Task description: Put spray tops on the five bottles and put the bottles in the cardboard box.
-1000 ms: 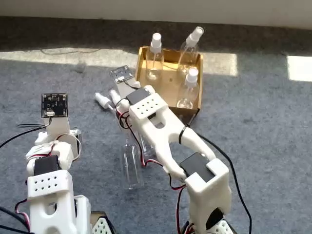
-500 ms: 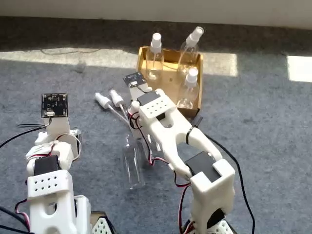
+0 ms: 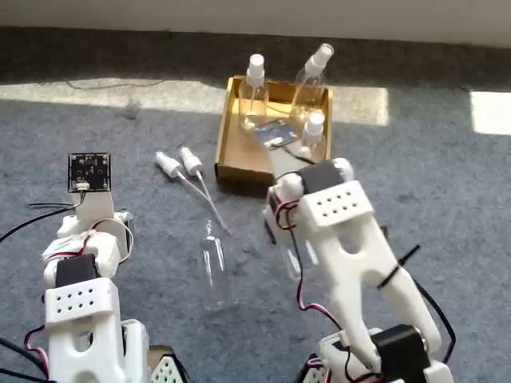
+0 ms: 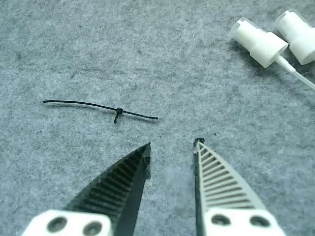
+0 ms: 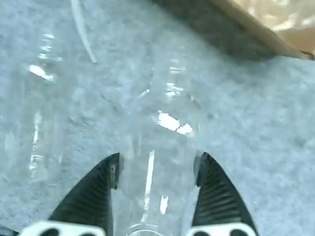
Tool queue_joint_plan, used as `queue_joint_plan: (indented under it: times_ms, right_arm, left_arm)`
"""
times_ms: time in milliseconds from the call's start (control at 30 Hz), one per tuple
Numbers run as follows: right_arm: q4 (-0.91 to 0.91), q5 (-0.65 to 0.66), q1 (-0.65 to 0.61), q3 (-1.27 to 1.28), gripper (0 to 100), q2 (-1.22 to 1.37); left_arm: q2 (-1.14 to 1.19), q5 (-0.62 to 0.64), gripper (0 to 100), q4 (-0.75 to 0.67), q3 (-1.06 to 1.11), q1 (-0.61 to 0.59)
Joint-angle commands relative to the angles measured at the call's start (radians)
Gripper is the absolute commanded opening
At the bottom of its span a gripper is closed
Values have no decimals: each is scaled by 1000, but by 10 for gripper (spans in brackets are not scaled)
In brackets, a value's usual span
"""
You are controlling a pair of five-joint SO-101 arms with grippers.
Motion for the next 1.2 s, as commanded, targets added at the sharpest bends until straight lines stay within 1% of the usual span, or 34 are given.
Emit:
queue_joint_plan:
  times_ms: [0, 67, 167, 233, 333, 433, 567, 667, 733, 800, 867, 1067, 1167]
  right_arm:
    - [50, 146, 248, -5, 19, -82]
    - [19, 219, 369, -2, 19, -64]
    - [-85, 273, 519, 1, 19, 2]
    - [-168, 295, 587, 1, 20, 70]
    - [-263, 308, 650, 1, 21, 194]
    - [-314, 310, 674, -4, 26, 294]
    - [-323, 330, 674, -4, 111, 363]
    - [-323, 328, 677, 1, 157, 366]
    - [-318, 315, 677, 1, 163, 366]
    - [-320, 270, 679, -4, 164, 366]
    - [-320, 265, 690, -4, 173, 366]
    - [-315, 264, 694, -5, 313, 366]
    - [-315, 261, 693, -5, 325, 366]
  left_arm:
    - [-10, -5, 144, 5, -4, 8]
    - [-16, -6, 144, 3, 10, 19]
    - [-18, -6, 144, 3, 13, 22]
    - [-18, -6, 144, 3, 13, 22]
    - [-18, -6, 144, 3, 15, 22]
    - [-18, -6, 144, 3, 15, 22]
    - [-18, -6, 144, 3, 15, 22]
    - [-16, -6, 144, 3, 16, 22]
    - [-16, -6, 144, 3, 16, 22]
    - [-16, -6, 144, 3, 16, 22]
    - [-16, -6, 144, 3, 16, 22]
    - [-13, -6, 144, 3, 16, 22]
    - [-12, -6, 144, 3, 16, 22]
